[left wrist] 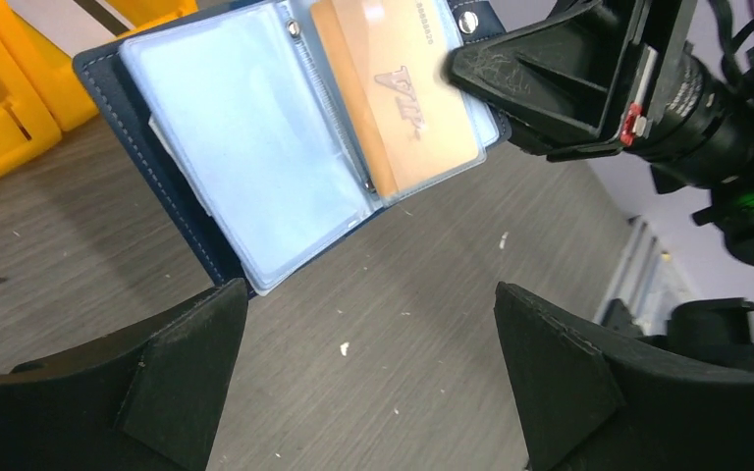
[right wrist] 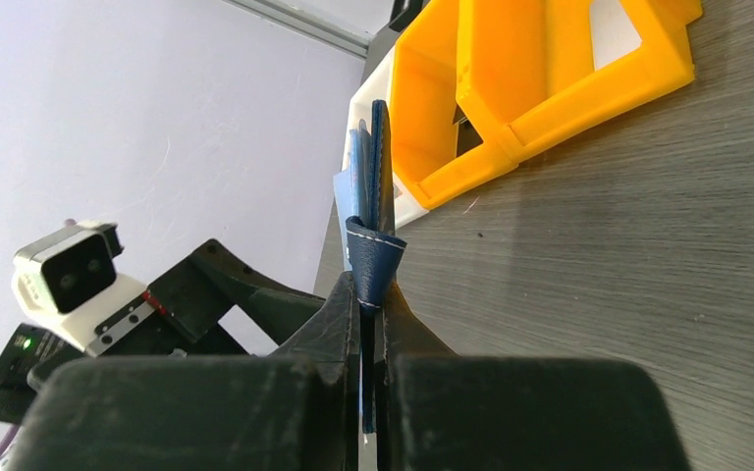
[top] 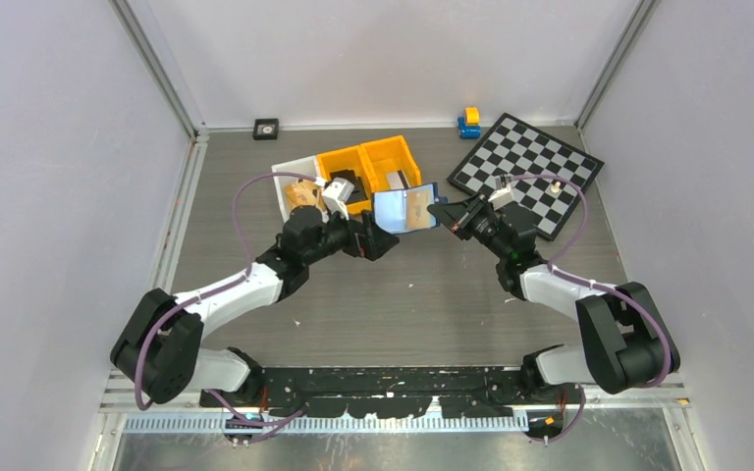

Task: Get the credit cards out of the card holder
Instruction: Remove the credit card from the card holder.

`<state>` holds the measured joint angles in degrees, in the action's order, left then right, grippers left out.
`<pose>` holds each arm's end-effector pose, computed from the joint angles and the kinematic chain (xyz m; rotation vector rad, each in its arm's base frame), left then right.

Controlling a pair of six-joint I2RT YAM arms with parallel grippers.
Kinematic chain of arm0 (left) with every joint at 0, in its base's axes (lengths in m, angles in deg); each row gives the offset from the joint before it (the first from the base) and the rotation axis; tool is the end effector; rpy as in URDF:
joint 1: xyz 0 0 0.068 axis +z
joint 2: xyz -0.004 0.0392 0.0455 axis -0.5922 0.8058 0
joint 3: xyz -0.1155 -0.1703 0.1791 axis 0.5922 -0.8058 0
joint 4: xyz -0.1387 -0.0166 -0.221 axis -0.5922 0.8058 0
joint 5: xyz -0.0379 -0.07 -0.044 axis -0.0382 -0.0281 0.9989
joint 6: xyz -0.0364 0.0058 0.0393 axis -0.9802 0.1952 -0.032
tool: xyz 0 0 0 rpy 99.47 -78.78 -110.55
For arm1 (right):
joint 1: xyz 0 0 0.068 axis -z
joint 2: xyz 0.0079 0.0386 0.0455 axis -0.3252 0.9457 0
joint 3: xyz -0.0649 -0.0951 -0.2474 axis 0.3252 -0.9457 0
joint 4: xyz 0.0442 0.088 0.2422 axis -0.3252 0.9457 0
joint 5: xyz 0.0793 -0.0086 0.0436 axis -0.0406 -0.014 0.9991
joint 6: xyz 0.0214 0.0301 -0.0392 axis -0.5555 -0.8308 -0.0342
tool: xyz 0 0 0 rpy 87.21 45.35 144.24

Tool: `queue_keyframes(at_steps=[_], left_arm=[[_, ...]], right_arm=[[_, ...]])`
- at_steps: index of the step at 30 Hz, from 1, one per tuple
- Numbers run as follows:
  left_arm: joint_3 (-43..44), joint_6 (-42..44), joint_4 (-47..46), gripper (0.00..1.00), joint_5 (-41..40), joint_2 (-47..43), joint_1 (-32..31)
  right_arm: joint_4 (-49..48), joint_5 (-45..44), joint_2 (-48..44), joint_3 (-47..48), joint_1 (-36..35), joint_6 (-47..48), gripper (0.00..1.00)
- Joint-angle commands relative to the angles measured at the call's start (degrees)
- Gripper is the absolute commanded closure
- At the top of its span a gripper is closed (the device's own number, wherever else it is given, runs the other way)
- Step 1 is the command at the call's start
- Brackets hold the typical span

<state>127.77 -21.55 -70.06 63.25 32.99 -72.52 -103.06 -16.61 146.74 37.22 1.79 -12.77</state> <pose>0.2290 -0.1797 0.2433 0.3033 1.8889 -1.0603 0.2574 0.0927 0.2162 0.3514 1.7717 1.2782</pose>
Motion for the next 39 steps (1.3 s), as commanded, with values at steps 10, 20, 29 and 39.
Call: queue_keyframes(at_steps=[10, 20, 29, 39], left_arm=[[2.36, -15.93, -3.35, 0.0, 12.9, 7.06, 7.66], [-4.65, -33.29, -31.48, 0.0, 17.97, 17.6, 12.82], [-2.48, -20.7, -4.68, 0.0, 8.69, 4.93, 13.44], [-16.38, -28.24, -10.54, 0.0, -8.36, -10.34, 16.32]], right_arm=[[-6.18, 2.1, -0.03, 0.29, -0.18, -1.49, 1.0], [-12.41, 4.33, 3.06, -0.19, -0.21, -3.8, 0.99], [-13.44, 4.26, 4.46, -0.11, -0.2, -3.59, 1.0], [-14.3, 4.63, 4.52, -0.19, -0.21, -3.96, 1.0]])
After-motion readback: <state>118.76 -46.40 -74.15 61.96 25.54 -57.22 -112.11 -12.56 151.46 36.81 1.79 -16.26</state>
